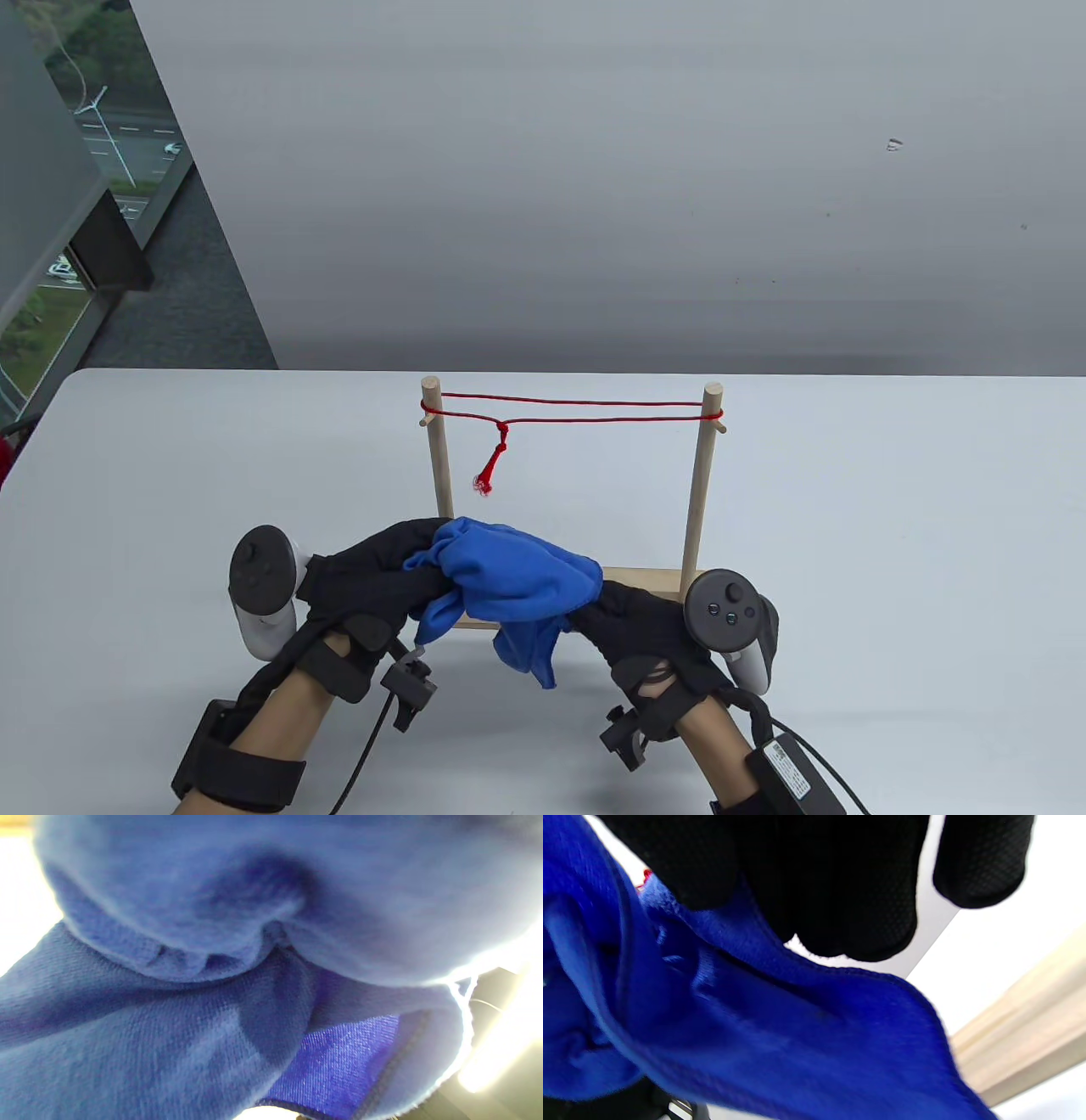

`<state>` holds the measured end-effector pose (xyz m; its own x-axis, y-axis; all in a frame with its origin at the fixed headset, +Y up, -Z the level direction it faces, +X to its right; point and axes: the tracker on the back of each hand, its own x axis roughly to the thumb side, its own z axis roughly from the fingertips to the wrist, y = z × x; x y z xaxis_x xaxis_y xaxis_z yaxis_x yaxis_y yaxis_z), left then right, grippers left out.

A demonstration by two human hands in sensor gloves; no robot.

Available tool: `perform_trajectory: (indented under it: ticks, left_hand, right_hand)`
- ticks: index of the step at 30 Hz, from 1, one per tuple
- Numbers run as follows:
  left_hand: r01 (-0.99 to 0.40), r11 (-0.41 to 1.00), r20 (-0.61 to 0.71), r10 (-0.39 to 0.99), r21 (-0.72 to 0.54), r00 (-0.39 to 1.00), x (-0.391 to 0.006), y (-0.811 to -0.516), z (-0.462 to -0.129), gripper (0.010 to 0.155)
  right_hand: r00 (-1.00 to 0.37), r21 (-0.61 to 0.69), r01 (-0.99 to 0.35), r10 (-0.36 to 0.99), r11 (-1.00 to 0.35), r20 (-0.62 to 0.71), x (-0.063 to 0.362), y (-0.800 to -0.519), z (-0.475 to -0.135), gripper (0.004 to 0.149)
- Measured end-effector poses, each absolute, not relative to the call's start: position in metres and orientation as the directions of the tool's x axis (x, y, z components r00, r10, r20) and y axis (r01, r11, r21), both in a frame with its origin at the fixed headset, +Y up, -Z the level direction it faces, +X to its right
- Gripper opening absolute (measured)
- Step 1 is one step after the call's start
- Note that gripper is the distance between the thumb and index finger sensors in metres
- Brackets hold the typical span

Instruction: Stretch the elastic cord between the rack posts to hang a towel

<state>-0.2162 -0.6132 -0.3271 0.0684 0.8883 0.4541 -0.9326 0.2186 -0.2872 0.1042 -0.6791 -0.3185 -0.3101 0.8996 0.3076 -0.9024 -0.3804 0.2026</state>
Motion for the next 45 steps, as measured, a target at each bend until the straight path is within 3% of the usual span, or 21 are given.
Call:
perform_trajectory:
  ticks: [9, 17, 25, 29, 37, 45]
  left_hand:
    - [-0.736, 0.628, 0.633, 0.682, -0.252, 0.366, -0.21, -0.636, -0.309, 0.045]
    - [-0.536, 0.825, 0.705, 0.487, -0.177, 0.515, -0.179, -0.669, -0.296, 0.052]
    - [-0.397, 0.84, 0.644, 0.54, -0.37, 0.543, -0.177, -0.688, -0.296, 0.083]
    - [-0.415, 0.778, 0.556, 0.628, -0.471, 0.544, -0.189, -0.691, -0.3, 0.096]
    - [-0.606, 0.667, 0.498, 0.738, -0.434, 0.455, -0.188, -0.668, -0.301, 0.09]
    - [-0.762, 0.586, 0.516, 0.759, -0.274, 0.398, -0.158, -0.632, -0.301, 0.086]
  right_hand:
    - [-0.296, 0.112, -0.929, 0.89, -0.352, 0.345, 0.132, -0.661, -0.317, 0.043]
    - [-0.35, 0.054, -0.914, 0.85, -0.401, 0.393, 0.138, -0.642, -0.313, 0.043]
    - [-0.535, -0.059, -0.813, 0.704, -0.579, 0.466, 0.143, -0.624, -0.304, 0.042]
    - [-0.58, -0.102, -0.78, 0.652, -0.618, 0.488, 0.146, -0.615, -0.301, 0.042]
    - [-0.564, -0.075, -0.77, 0.621, -0.634, 0.543, 0.143, -0.609, -0.301, 0.041]
    - [-0.513, -0.029, -0.742, 0.539, -0.67, 0.668, 0.122, -0.6, -0.298, 0.041]
